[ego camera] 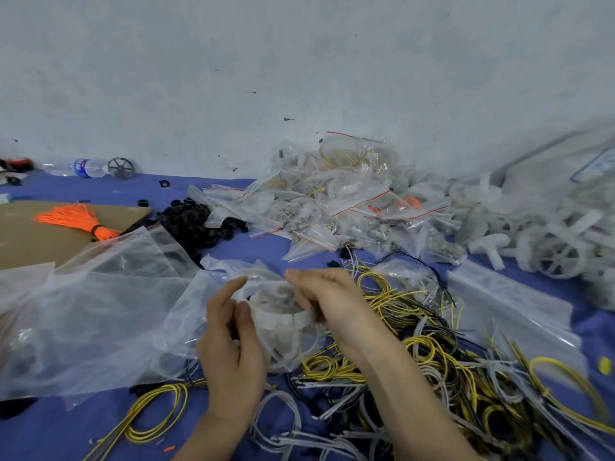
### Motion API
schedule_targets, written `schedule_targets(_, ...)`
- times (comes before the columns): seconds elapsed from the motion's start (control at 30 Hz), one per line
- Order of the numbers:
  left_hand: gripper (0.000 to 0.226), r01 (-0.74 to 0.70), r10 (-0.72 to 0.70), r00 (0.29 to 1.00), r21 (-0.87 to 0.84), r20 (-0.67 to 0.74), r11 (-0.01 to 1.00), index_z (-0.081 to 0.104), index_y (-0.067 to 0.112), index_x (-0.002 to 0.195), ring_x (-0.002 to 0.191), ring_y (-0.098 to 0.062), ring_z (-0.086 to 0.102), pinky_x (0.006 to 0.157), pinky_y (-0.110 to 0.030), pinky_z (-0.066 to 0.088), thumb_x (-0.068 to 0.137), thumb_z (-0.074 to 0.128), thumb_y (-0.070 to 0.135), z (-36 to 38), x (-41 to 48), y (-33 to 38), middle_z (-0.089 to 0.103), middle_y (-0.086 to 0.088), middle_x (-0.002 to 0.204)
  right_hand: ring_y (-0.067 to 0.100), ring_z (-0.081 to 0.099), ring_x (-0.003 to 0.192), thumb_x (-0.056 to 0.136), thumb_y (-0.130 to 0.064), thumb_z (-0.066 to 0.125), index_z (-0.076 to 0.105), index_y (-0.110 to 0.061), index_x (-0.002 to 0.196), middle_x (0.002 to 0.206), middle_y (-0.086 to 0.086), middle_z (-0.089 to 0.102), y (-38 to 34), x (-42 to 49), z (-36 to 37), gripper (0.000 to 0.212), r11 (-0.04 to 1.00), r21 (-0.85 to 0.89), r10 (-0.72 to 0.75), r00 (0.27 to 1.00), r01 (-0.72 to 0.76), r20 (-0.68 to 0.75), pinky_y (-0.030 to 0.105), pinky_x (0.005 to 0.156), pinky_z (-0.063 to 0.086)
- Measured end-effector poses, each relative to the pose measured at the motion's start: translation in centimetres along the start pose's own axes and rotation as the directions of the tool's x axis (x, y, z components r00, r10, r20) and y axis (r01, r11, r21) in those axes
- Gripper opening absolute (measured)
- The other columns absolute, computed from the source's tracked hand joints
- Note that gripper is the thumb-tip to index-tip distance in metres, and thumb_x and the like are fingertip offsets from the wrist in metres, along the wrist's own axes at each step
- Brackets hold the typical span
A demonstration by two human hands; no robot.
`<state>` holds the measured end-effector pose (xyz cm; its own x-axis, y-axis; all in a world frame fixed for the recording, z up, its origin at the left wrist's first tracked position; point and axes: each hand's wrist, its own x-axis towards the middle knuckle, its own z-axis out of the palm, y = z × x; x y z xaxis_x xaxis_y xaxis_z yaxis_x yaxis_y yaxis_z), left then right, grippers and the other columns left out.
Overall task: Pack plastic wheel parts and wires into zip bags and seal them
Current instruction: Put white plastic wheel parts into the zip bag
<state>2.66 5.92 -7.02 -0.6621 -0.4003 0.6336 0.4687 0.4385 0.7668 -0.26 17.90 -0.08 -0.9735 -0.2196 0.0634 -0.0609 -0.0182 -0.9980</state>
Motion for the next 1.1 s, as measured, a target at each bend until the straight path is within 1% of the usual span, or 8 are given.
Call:
schedule_targets(0.27, 0.027, -0.093, 0.096, 0.995, 0.134, -0.019, 0.987, 0.049, 0.039, 0.116, 0.053, -0.007, 0.050, 0.045, -0.020, 0.036, 0.093, 0.035, 0.036, -0.3, 0.5, -0.1, 0.048, 0.005, 0.053, 0.004, 0.036, 0.045, 0.087, -0.018, 0.061, 0.044, -0.020, 0.049, 0.052, -0.004, 0.037, 1.3, 0.7, 0.0, 0.042, 0.983, -0.179, 0.058, 0.991, -0.036, 0.121, 0.015, 0.045, 0.030)
schedule_targets(0.37, 0.028, -0.144, 0.142, 0.990, 0.195, 0.023, 0.970, 0.048, 0.037, 0.117, 0.057, -0.012, 0.049, 0.049, -0.031, 0.037, 0.094, 0.034, 0.038, -0.1, 0.1, 0.4, 0.048, 0.011, 0.056, 0.012, 0.042, 0.061, 0.084, -0.019, 0.059, 0.054, -0.011, 0.064, 0.065, 0.006, 0.044, 1.1, 0.5, 0.2, 0.021, 0.973, -0.229, 0.052, 0.991, -0.023, 0.123, 0.027, 0.061, 0.033)
schedule_targets(0.47, 0.026, -0.227, 0.222, 0.974, 0.261, 0.047, 0.938, 0.050, 0.032, 0.114, 0.059, -0.007, 0.044, 0.046, -0.022, 0.030, 0.093, 0.036, 0.031, 0.0, -0.1, 1.2, 0.041, 0.024, 0.061, 0.015, 0.050, 0.073, 0.079, -0.023, 0.048, 0.059, -0.011, 0.070, 0.076, 0.006, 0.054, 1.1, 0.6, 0.2, 0.019, 0.978, -0.208, 0.055, 0.984, -0.018, 0.170, 0.031, 0.072, 0.038)
schedule_targets(0.67, 0.026, -0.253, 0.256, 0.966, 0.313, 0.032, 0.915, 0.052, 0.028, 0.114, 0.067, -0.014, 0.034, 0.057, -0.034, 0.031, 0.092, 0.037, 0.029, -0.1, 0.2, 0.8, 0.038, 0.009, 0.066, -0.013, 0.055, 0.065, 0.086, 0.010, 0.041, 0.063, -0.003, 0.088, 0.071, -0.016, 0.058, 0.7, 0.1, -0.5, 0.026, 0.972, -0.233, 0.064, 0.946, 0.013, 0.319, 0.002, 0.066, 0.040)
schedule_targets(0.77, 0.028, -0.261, 0.266, 0.964, 0.275, 0.021, 0.925, 0.052, 0.023, 0.116, 0.075, -0.003, 0.028, 0.065, -0.032, 0.031, 0.092, 0.038, 0.027, 0.1, 0.2, 0.6, 0.038, 0.015, 0.071, 0.015, 0.057, 0.114, 0.084, 0.013, 0.041, 0.060, 0.006, 0.114, 0.107, -0.003, 0.054, 0.5, -0.2, -0.9, 0.036, 0.969, -0.243, 0.051, 0.924, 0.047, 0.380, 0.023, 0.093, 0.045)
schedule_targets(0.87, 0.032, -0.208, 0.213, 0.977, 0.267, 0.010, 0.941, 0.054, 0.021, 0.115, 0.072, -0.003, 0.027, 0.068, -0.035, 0.034, 0.090, 0.037, 0.029, 0.0, 0.6, 0.4, 0.047, 0.005, 0.063, 0.028, 0.049, 0.125, 0.083, 0.017, 0.046, 0.056, 0.006, 0.123, 0.120, 0.005, 0.054, 0.6, -0.3, -0.4, 0.042, 0.937, -0.311, -0.015, 0.908, 0.159, 0.419, 0.036, 0.105, 0.041)
schedule_targets(1.0, 0.031, -0.176, 0.193, 0.981, 0.291, -0.030, 0.940, 0.051, 0.027, 0.116, 0.073, -0.005, 0.026, 0.069, -0.035, 0.036, 0.089, 0.035, 0.031, -0.2, 1.0, 0.4, 0.037, 0.019, 0.074, 0.026, 0.058, 0.113, 0.087, 0.005, 0.056, 0.057, -0.003, 0.122, 0.122, 0.015, 0.062, 0.9, -0.4, 1.2, 0.036, 0.897, -0.376, -0.119, 0.947, 0.232, 0.300, 0.031, 0.099, 0.044)
schedule_targets(1.1, 0.033, -0.134, 0.153, 0.987, 0.264, -0.050, 0.955, 0.051, 0.033, 0.115, 0.078, -0.018, 0.041, 0.069, -0.041, 0.038, 0.088, 0.033, 0.036, -0.6, 1.3, 0.1, 0.046, 0.004, 0.074, 0.022, 0.061, 0.101, 0.085, -0.010, 0.065, 0.063, -0.012, 0.114, 0.111, 0.010, 0.065, 1.6, 0.0, 1.9, 0.030, 0.815, -0.483, -0.232, 0.944, 0.321, 0.236, 0.024, 0.083, 0.044)
